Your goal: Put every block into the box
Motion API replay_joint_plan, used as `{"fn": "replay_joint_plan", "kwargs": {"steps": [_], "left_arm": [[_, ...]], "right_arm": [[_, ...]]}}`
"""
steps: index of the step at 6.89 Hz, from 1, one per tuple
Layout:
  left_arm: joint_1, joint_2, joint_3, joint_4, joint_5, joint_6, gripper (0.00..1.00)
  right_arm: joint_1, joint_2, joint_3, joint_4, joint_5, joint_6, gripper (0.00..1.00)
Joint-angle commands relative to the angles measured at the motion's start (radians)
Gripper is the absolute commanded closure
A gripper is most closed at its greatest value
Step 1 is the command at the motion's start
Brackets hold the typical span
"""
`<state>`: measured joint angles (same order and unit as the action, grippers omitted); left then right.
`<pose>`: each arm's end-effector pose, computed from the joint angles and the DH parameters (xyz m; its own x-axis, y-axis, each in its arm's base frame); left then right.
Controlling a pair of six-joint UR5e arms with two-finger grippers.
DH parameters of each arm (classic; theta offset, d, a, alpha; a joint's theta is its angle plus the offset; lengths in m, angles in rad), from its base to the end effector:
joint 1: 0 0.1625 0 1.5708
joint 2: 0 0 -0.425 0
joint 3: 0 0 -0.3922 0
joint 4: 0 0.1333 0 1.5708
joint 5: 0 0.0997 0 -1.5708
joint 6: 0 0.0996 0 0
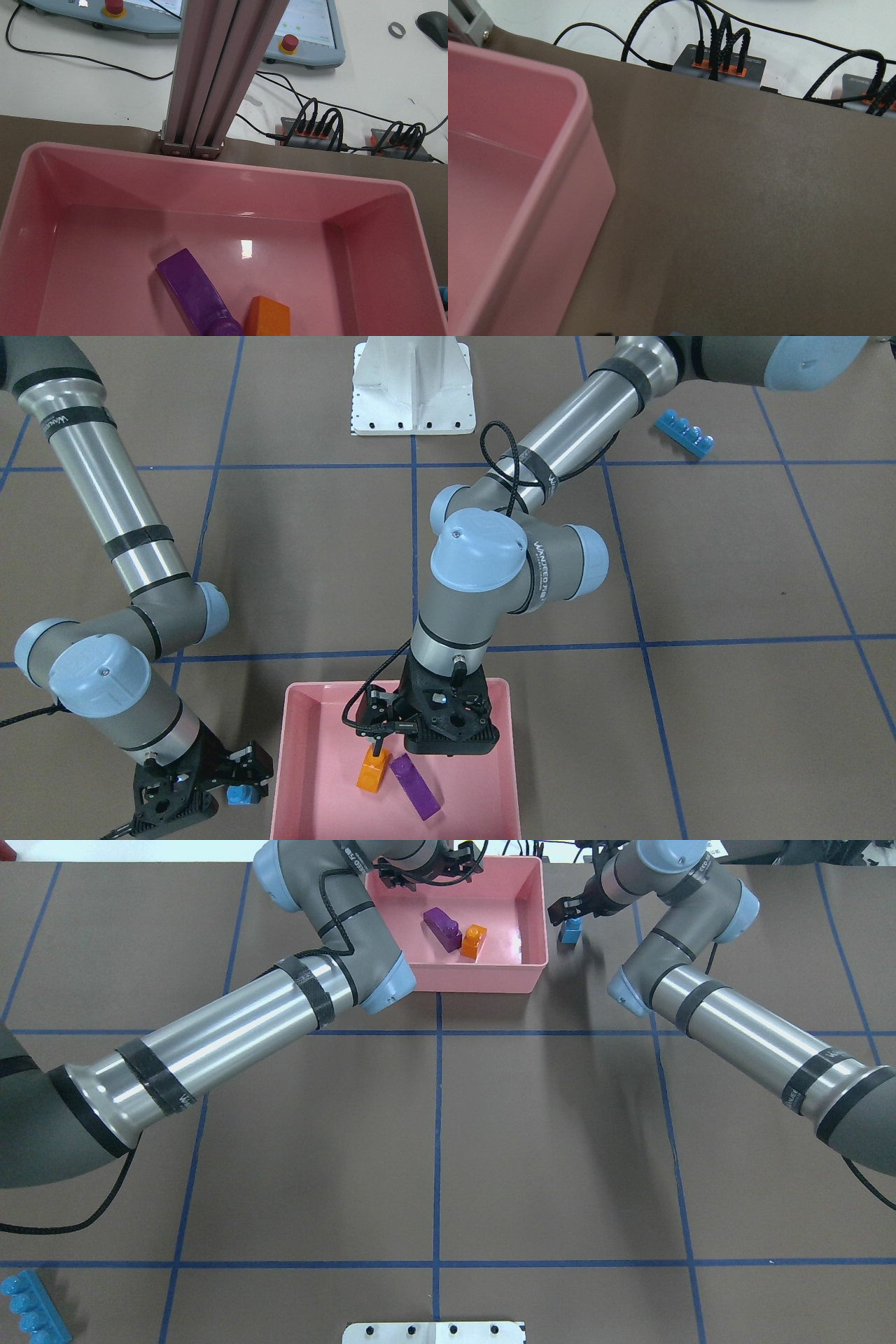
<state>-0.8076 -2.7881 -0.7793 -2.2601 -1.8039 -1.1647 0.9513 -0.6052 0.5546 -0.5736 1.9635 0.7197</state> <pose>0.5333 -0.7171 0.1007 0.5006 0.0327 -0.8651 0.3940 0.8812 0.2613 -0.4301 -0.7670 0.3970 0.6538 -0.2799 0.7031 -0.1218 0.8781 0.4628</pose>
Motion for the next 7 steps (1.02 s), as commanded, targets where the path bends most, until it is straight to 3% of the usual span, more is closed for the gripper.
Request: {"fn": "replay_joint_plan", "kwargs": {"steps": [1,3,5,6,7], "left_arm": [[-0.013,0.002,-0.044,0.010,-0.020,0.002,0.00],[-0.091,0.101,-0.246,0.203,-0.276,0.013,0.00],[-0.217,0.373,-0.599,0.356,-0.470,0.093,0.00],[-0.235,0.515,-0.765,0.422,-0.503,0.168,0.00],[-0.237,0.550,-0.838,0.504,-0.503,0.195,0.00]], "right_arm": [[-0.002,0.013,-0.019,0.000,-0.003,0.001,0.53],[-0.002,0.013,-0.018,0.000,-0.002,0.001,0.53],[-0.002,0.013,-0.018,0.000,-0.002,0.001,0.55],[0.003,0.015,-0.018,0.000,0.008,0.001,0.66],[0.024,0.027,-0.006,-0.002,0.037,0.000,0.82]]}}
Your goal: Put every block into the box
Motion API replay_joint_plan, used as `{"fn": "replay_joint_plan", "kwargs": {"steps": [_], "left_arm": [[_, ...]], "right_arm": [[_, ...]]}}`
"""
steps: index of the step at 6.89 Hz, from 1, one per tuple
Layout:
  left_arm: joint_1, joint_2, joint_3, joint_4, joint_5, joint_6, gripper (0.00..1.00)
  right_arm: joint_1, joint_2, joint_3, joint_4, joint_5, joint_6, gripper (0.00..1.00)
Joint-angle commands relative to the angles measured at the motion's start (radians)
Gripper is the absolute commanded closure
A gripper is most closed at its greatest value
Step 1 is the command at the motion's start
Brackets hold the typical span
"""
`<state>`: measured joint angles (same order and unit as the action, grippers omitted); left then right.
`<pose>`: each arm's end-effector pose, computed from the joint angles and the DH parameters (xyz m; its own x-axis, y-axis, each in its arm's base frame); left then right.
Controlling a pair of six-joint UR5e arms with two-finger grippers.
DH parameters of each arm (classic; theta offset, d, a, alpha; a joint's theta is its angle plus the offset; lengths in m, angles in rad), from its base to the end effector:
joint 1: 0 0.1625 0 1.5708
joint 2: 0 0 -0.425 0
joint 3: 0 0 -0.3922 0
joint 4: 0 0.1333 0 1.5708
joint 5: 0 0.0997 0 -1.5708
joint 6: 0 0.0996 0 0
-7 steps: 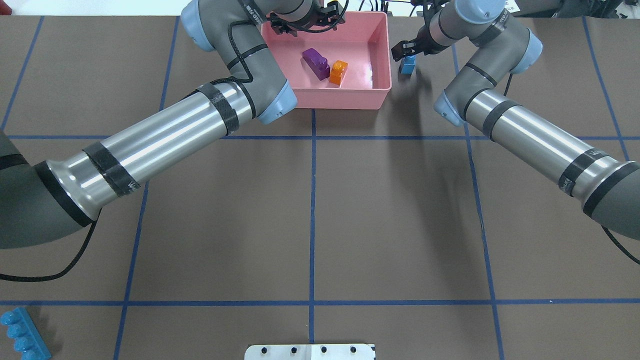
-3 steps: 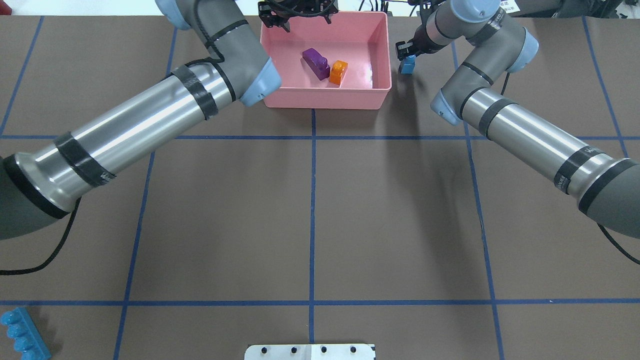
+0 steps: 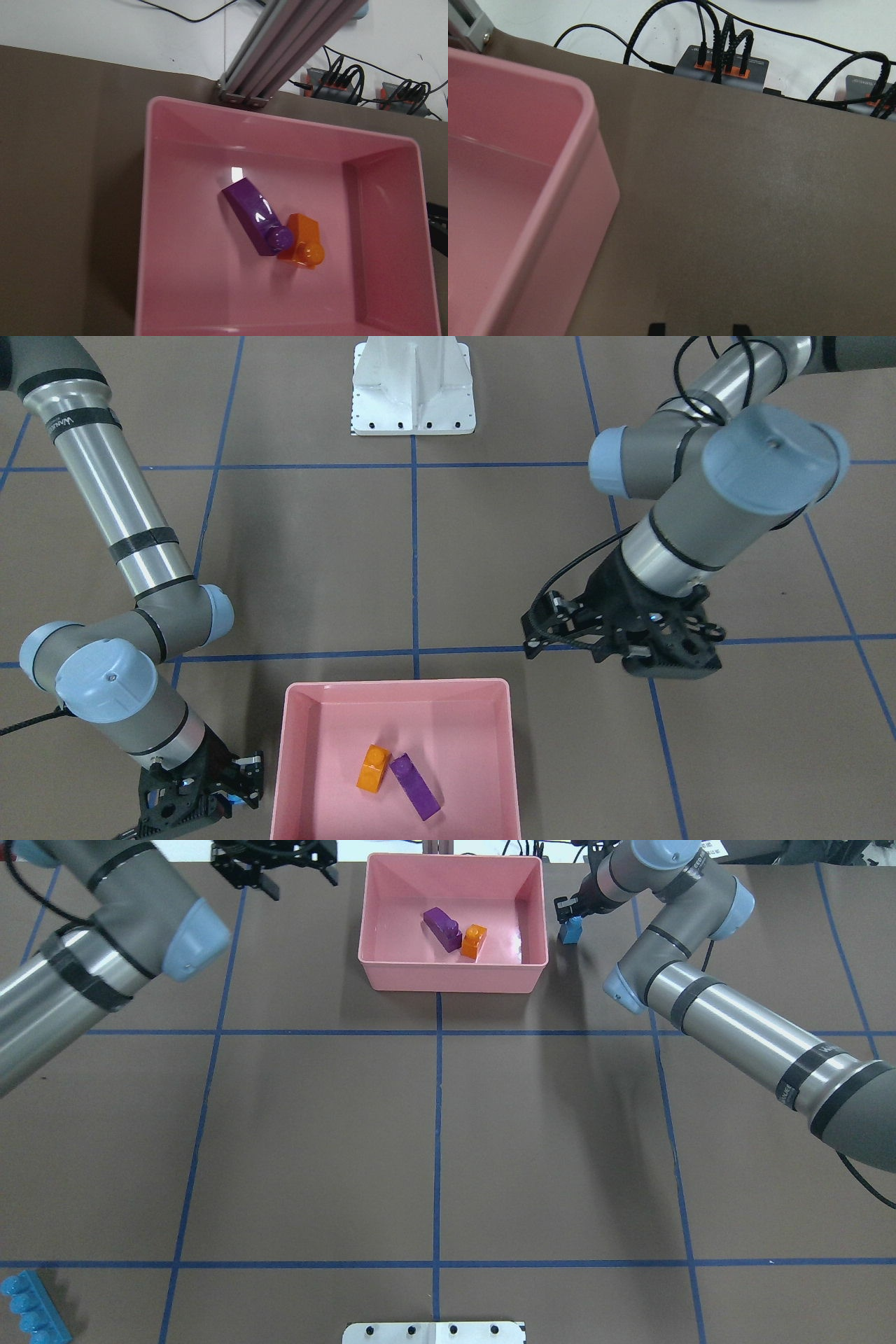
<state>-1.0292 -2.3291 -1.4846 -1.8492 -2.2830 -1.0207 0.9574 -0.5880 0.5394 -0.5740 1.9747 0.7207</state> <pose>0.3119 -0.6508 0.1895 0.4512 0.0176 -0.8922 0.1626 0.9815 0.1016 -0.4284 -0.7721 0.3897 0.6484 -0.2792 0.7083 -0.1227 0.8799 0.4591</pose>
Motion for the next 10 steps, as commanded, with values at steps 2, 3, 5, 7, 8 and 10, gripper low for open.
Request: {"fn": "replay_joint_plan", "kwargs": {"steps": [2,3,5,7,8,10], "left_arm": [[-0.018,0.146,-0.198,0.107,-0.027,0.053,0.00],[-0.029,0.230,-0.280,0.108,-0.027,0.054,0.00],[-0.012,0.449,-0.464,0.142,-0.026,0.129,0.00],[-0.009,0.642,-0.555,0.159,-0.001,0.314,0.00],[-0.005,0.745,-0.583,0.159,0.013,0.474,0.00],[0.024,0.845,-0.638,0.157,0.014,0.556,0.00]], "right_arm": [[0.049,0.007,0.075,-0.033,0.064,-0.003,0.92],[0.072,0.004,0.136,-0.096,0.093,-0.007,0.93],[0.112,-0.015,0.326,-0.289,0.153,-0.010,0.94],[0.119,0.002,0.436,-0.430,0.174,0.005,0.93],[0.084,0.005,0.433,-0.429,0.153,0.025,0.93],[-0.007,0.034,0.418,-0.422,0.043,0.051,0.91]]}}
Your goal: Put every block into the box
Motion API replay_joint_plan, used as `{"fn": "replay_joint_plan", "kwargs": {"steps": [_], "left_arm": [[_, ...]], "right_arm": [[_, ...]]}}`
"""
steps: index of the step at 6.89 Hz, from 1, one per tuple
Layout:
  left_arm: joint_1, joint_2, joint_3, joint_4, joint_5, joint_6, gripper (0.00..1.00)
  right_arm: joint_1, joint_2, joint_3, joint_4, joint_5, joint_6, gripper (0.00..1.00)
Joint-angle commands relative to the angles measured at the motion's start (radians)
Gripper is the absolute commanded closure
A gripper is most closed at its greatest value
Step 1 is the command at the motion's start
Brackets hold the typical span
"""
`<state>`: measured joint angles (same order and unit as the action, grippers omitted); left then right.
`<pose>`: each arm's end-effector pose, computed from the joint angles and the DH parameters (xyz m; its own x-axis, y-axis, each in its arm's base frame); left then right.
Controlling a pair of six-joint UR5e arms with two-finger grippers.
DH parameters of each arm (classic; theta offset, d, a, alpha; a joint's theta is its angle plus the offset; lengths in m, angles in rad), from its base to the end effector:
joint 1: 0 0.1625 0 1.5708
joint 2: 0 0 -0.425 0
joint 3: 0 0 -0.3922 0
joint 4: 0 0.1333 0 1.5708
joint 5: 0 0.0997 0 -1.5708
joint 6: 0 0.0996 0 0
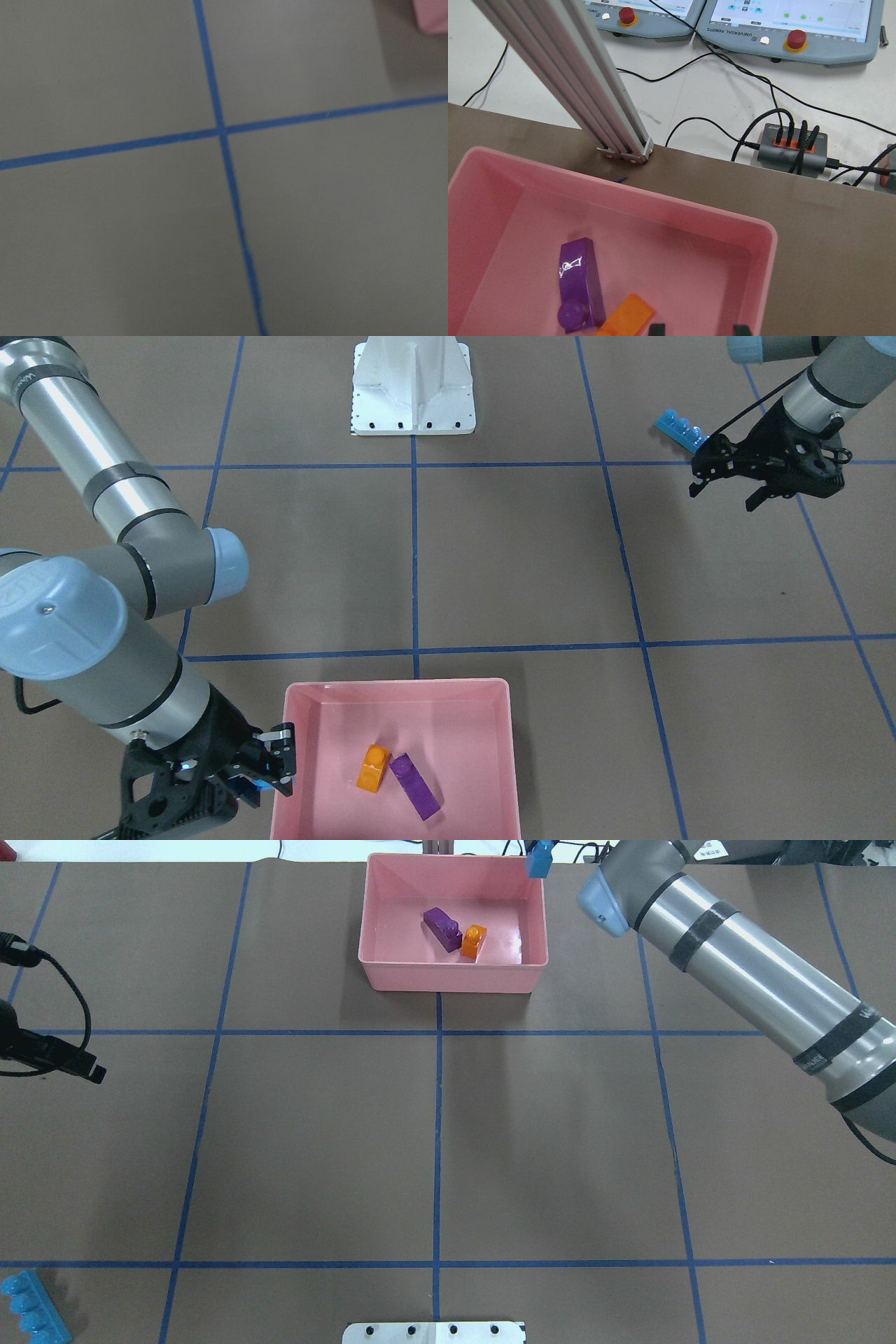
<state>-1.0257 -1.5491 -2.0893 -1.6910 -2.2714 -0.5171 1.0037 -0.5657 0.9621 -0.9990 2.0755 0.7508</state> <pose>0.1799 -0.4300 0.4049 0.6092 0.2770 -0.7431 -0.1401 0.9599 0.2430 -0.3842 -0.7618 0.2061 0.5911 -0.2633 0.7624 -0.1351 0.8996 0.4154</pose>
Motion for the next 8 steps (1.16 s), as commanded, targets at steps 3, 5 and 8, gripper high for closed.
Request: {"fn": "replay_joint_plan", "kwargs": {"steps": [3,5,8], "left_arm": [[0.134,0.208,-0.119,-0.007,0.010,0.054,0.00],[0.255,0.309,-0.158,-0.009,0.087,0.042,0.00],[0.257,0.547,-0.137,-0.212,0.173,-0.312,0.00]], "right_arm": [[-0.085,0.030,-0.005,0.002,-0.109,0.048,0.01],[-0.064,0.047,0.010,-0.007,-0.089,0.128,0.01],[0.024,-0.092,0.254,-0.152,0.087,0.136,0.01]]}}
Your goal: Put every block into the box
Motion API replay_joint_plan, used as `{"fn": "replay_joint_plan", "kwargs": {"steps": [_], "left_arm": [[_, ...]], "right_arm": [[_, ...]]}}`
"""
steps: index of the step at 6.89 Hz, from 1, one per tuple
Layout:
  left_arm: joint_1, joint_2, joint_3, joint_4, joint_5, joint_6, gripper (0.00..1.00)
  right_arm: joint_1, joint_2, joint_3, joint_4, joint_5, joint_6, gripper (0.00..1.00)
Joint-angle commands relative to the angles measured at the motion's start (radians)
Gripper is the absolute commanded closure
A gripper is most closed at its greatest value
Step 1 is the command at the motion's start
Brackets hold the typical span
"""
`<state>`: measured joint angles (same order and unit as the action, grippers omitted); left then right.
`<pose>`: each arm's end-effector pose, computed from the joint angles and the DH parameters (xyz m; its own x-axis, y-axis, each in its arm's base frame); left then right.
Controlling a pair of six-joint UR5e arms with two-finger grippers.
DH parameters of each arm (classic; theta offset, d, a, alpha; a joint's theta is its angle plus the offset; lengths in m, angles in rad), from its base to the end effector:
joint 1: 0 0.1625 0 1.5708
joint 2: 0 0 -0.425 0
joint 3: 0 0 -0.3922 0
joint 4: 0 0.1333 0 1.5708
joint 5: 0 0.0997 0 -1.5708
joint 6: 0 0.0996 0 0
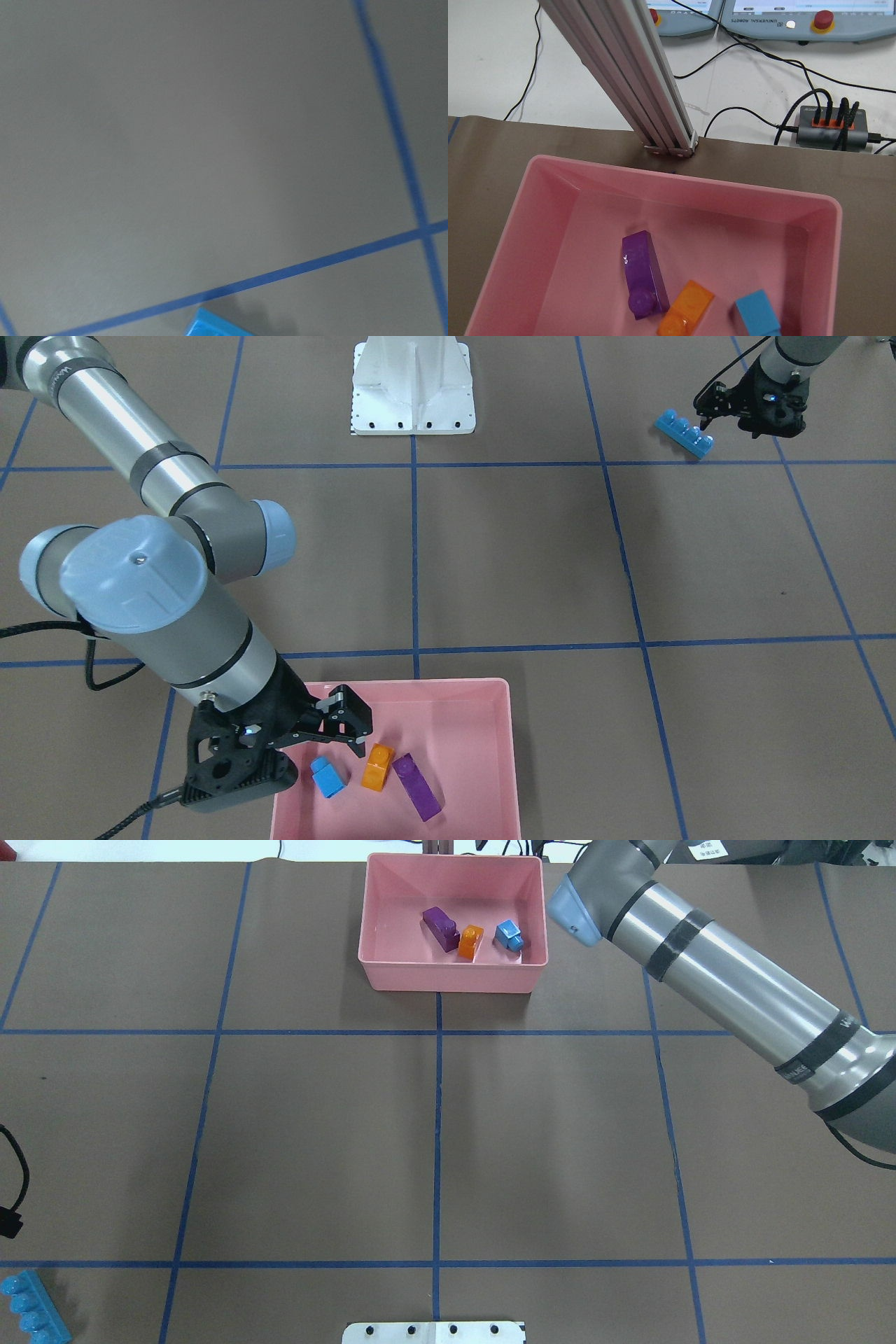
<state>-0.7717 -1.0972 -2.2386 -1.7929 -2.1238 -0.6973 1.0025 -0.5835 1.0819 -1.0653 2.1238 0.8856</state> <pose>0.1703 -0.2787 0.5022 0.7591 0.1715 -0.6279 -0.2192 0.9757 0.0015 -0.3753 -0.7382 0.1706 0.5267 -0.1757 0.8317 -0.1878 0.9302 0.3154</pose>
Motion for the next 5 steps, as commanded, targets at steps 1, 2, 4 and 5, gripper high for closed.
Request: {"fn": "replay_joint_plan", "kwargs": {"steps": [1,2,4,5], "left_arm": [[0.003,0.130,0.090,-0.278,0.025,-0.272,0.00],[0.011,0.134,0.213,-0.482,0.027,-0.445,0.00],[0.025,0.131,0.244,-0.603,0.025,-0.743,0.00],[0.057,0.129,0.243,-0.649,0.024,-0.856,0.00]], "right_arm": [[0.031,-0.122,0.261,-0.194,0.047,-0.007,0.01],[0.031,-0.156,0.348,-0.252,0.045,-0.011,0.01],[0.031,-0.196,0.406,-0.257,0.045,-0.011,0.01],[0.031,-0.196,0.412,-0.258,0.047,-0.011,0.01]]}}
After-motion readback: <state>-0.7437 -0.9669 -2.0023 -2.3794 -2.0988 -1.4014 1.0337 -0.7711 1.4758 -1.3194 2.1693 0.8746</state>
